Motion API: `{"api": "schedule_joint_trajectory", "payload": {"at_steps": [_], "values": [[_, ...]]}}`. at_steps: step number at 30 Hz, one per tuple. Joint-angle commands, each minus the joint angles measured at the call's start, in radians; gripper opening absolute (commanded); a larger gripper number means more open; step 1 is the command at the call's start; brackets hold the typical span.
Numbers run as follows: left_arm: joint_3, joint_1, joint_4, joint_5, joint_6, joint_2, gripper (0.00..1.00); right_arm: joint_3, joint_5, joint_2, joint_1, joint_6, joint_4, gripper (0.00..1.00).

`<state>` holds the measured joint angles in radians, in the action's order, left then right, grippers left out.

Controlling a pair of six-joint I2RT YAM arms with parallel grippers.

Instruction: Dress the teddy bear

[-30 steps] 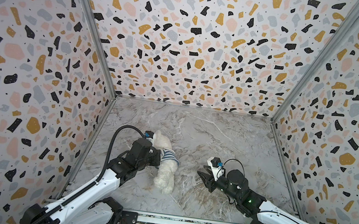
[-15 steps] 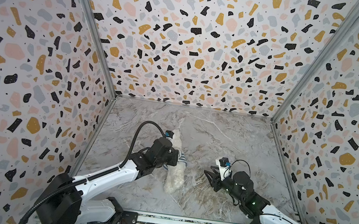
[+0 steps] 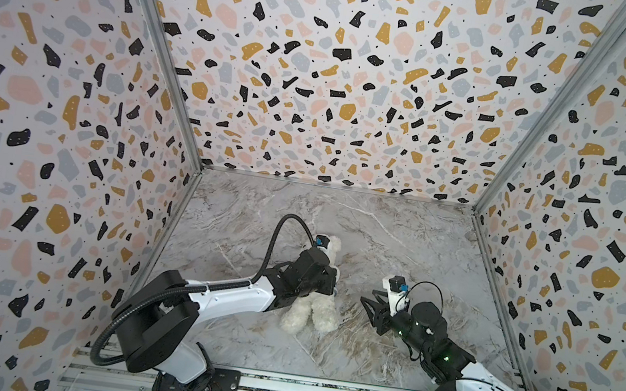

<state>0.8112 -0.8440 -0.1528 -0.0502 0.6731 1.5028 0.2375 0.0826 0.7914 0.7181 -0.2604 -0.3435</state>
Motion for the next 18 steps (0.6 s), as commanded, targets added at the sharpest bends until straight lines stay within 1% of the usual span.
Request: {"api": "schedule_joint_trajectory", "payload": {"at_steps": [1, 2, 5, 7, 8, 10, 13, 18], "values": [[0.051, -0.027, -0.075, 0.004, 0.015, 0.038, 0.18, -0.008, -0.007, -0.018, -0.017, -0.018, 0.021, 0.47], [0.06, -0.035, -0.082, 0.011, 0.014, 0.044, 0.22, -0.009, -0.006, -0.017, -0.022, -0.017, 0.023, 0.47], [0.081, -0.049, -0.091, 0.054, 0.004, 0.049, 0.39, -0.014, -0.004, -0.012, -0.033, -0.023, 0.024, 0.49], [0.088, -0.053, -0.091, 0.069, -0.002, 0.036, 0.47, -0.017, -0.004, -0.013, -0.038, -0.025, 0.022, 0.51], [0.085, -0.053, -0.089, 0.071, -0.009, 0.021, 0.49, -0.017, -0.002, -0.014, -0.04, -0.028, 0.018, 0.52], [0.071, -0.051, -0.07, 0.053, -0.021, -0.025, 0.51, -0.015, -0.001, -0.013, -0.042, -0.028, 0.016, 0.55], [0.05, -0.025, 0.01, -0.011, -0.055, -0.093, 0.51, -0.011, 0.004, 0.0, -0.044, -0.027, 0.009, 0.57], [-0.018, 0.054, 0.051, -0.02, -0.075, -0.167, 0.5, 0.003, 0.011, 0.02, -0.046, -0.03, 0.0, 0.59]]}}
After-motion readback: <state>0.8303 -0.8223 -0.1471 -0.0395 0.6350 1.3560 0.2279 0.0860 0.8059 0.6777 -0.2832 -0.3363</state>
